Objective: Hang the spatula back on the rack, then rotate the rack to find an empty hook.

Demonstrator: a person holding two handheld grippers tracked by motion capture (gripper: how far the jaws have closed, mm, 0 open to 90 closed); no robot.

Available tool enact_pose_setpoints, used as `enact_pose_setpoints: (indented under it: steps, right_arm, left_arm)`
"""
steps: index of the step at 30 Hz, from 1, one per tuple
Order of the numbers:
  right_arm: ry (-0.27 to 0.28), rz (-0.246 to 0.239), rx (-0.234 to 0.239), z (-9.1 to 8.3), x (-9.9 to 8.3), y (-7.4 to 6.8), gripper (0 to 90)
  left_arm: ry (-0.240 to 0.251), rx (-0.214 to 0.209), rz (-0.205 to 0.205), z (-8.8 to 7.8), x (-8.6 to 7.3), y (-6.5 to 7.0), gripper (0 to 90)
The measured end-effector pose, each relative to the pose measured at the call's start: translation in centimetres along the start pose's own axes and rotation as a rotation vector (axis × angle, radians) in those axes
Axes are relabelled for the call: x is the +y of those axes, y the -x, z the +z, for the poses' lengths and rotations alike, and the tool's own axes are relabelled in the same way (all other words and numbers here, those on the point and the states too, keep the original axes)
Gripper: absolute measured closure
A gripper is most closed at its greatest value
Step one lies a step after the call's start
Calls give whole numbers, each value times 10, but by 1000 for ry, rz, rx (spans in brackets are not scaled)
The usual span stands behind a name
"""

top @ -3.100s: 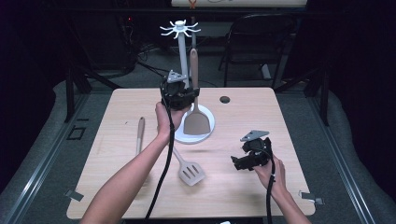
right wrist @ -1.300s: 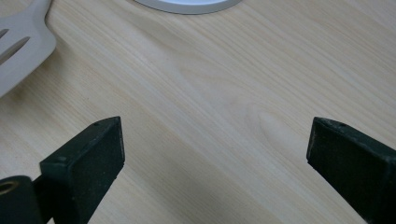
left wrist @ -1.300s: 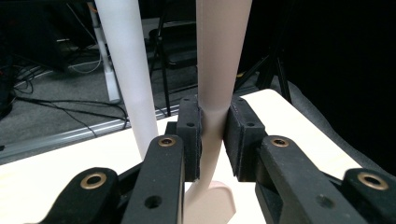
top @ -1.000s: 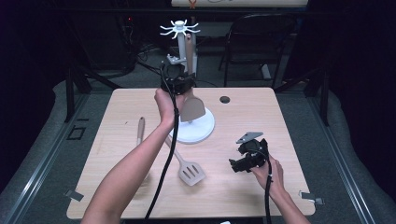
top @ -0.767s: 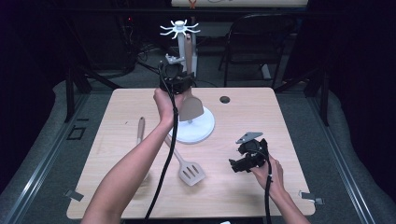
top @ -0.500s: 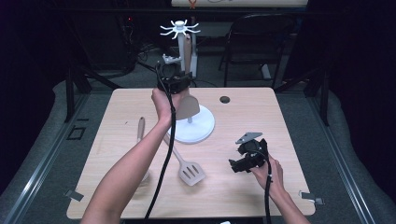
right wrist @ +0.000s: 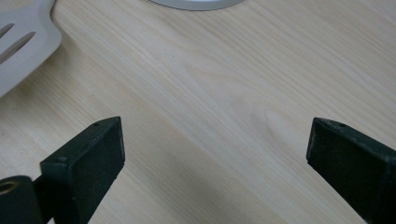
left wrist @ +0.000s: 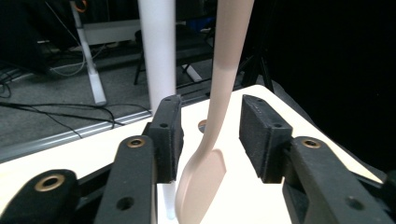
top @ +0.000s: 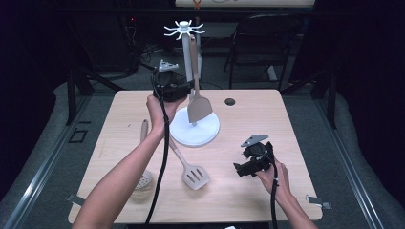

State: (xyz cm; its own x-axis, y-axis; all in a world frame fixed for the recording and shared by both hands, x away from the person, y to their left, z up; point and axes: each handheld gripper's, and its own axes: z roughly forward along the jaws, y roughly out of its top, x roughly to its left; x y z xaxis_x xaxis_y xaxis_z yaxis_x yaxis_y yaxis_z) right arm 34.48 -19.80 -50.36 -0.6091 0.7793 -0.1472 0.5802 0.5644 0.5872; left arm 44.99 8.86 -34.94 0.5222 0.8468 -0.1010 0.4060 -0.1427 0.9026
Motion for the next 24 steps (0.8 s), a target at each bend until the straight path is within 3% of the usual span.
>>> enact_pose_setpoints:
  steps: [6,14,24]
  right_arm:
    - [0,6,4,1,0,0,39]
    - [-11,-3,11,2,0,0,40]
    - [-17,-7,13,4,0,1,46]
  left_arm:
    - [21,22,14,-17,6,-12,690]
    - [52,42,54,-36,25,-25,875]
    - [83,51,88,-46,47,-32,900]
